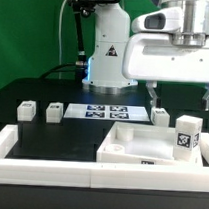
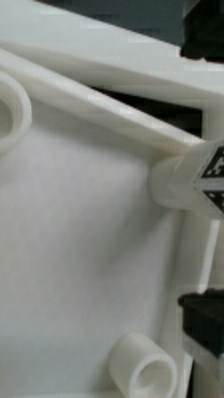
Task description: Assemble square table
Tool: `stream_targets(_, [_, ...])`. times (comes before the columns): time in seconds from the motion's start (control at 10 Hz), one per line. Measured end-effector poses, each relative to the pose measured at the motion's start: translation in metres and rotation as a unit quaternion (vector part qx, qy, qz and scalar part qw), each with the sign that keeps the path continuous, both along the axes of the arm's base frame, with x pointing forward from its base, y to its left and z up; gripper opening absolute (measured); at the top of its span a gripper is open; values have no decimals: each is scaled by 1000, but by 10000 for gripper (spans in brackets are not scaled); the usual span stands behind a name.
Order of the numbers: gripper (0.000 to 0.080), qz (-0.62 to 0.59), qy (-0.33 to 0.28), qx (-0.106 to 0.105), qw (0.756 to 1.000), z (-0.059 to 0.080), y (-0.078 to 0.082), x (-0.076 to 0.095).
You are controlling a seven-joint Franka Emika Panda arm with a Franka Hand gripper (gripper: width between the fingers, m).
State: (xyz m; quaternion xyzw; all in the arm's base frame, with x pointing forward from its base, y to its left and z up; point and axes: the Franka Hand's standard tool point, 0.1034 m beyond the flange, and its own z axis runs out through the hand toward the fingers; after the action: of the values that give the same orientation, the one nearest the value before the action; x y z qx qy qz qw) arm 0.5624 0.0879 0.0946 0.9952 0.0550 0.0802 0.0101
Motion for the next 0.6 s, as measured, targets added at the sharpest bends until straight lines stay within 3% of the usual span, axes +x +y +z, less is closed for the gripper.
stream_targets(0.6, [648, 7, 2, -4, 1000, -5, -4, -5])
